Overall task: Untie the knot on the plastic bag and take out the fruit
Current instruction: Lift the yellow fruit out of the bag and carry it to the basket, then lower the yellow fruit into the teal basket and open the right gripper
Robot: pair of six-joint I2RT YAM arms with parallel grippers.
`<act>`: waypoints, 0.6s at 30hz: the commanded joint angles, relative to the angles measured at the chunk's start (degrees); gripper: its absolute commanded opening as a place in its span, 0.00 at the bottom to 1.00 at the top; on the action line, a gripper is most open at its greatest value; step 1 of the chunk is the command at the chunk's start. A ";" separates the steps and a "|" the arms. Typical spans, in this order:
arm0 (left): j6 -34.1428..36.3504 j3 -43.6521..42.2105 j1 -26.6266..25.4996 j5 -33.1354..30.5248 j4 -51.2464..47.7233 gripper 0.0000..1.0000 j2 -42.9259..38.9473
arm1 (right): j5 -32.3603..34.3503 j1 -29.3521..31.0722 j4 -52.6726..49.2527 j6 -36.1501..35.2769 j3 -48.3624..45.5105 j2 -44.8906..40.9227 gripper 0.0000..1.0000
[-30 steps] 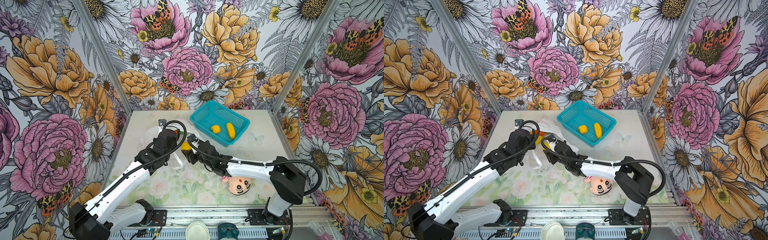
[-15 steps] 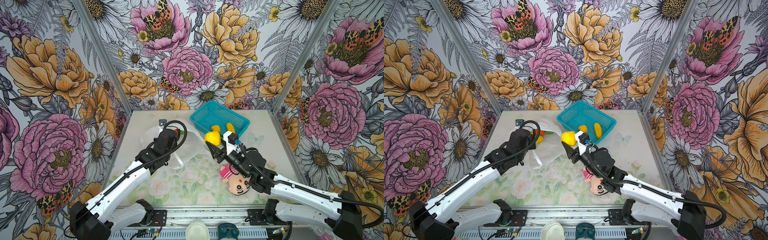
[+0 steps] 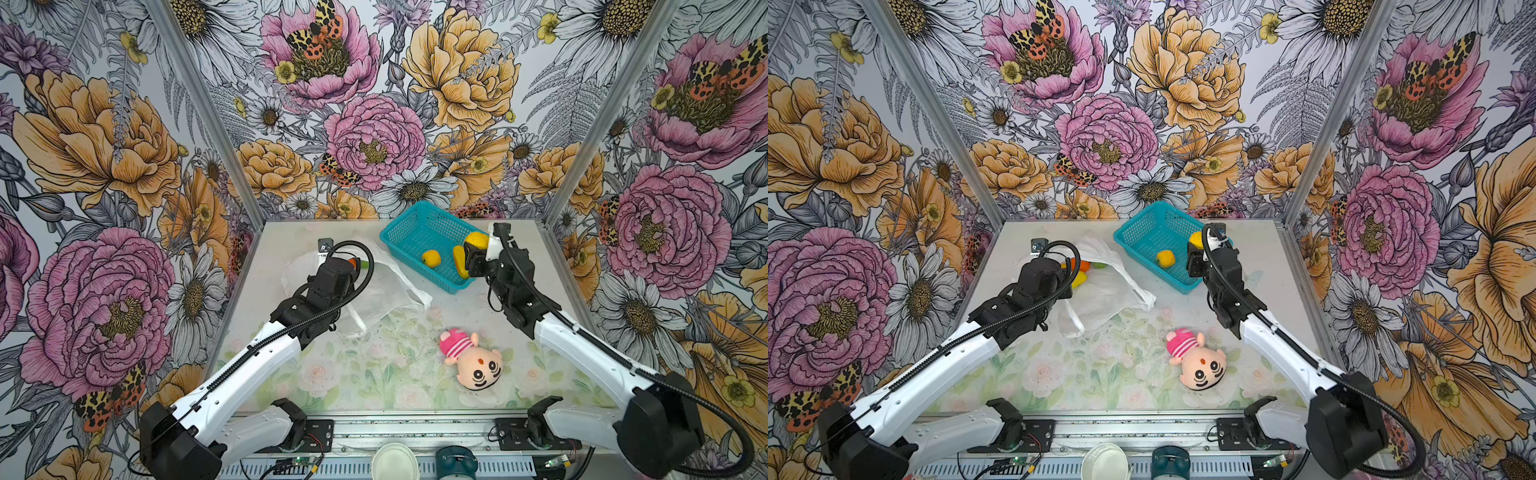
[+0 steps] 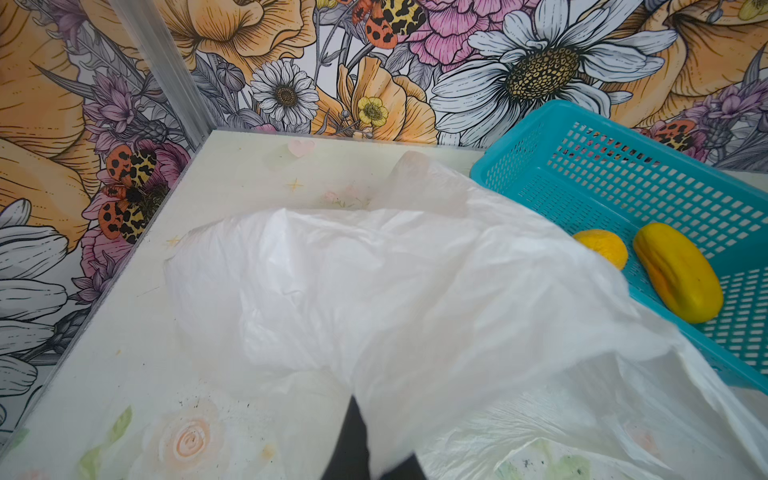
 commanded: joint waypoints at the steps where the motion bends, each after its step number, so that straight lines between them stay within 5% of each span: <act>1: 0.03 -0.46 0.32 0.41 1.06 0.00 -0.43 | -3.70 -2.28 -7.67 2.78 6.56 8.59 0.19; 18: 0.10 -0.45 0.37 0.15 1.06 0.00 0.14 | -4.63 -12.24 -14.30 2.44 32.08 41.77 0.22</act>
